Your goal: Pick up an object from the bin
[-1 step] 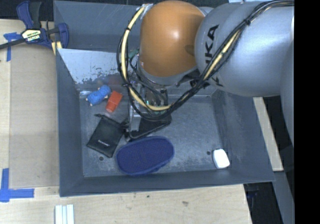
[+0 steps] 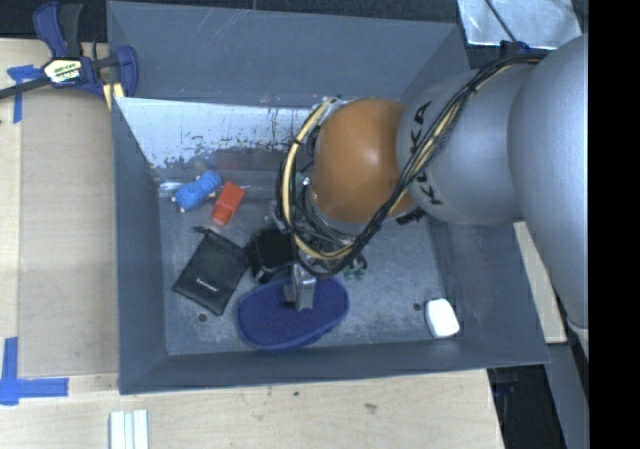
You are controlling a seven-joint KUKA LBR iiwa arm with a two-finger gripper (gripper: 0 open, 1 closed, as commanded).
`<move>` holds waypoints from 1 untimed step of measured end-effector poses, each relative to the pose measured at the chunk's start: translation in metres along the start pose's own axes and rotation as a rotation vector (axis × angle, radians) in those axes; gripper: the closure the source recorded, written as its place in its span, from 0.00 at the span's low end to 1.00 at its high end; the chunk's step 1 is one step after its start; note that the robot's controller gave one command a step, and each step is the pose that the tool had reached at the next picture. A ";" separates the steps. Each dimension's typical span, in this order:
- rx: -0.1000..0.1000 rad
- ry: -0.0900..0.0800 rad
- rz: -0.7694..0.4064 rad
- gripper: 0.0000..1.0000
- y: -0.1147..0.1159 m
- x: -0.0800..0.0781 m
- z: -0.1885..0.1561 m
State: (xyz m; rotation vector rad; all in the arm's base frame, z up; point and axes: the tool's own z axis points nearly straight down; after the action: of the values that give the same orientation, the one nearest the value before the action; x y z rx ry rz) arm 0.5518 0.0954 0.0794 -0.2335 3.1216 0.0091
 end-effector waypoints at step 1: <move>0.000 -0.010 -0.001 1.00 0.001 -0.004 -0.006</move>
Offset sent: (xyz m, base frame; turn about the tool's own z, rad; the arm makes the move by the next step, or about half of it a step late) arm 0.0000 0.0000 0.0000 0.0000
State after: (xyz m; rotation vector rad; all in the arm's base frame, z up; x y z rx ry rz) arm 0.5553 0.0973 0.0856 -0.2344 3.1117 0.0103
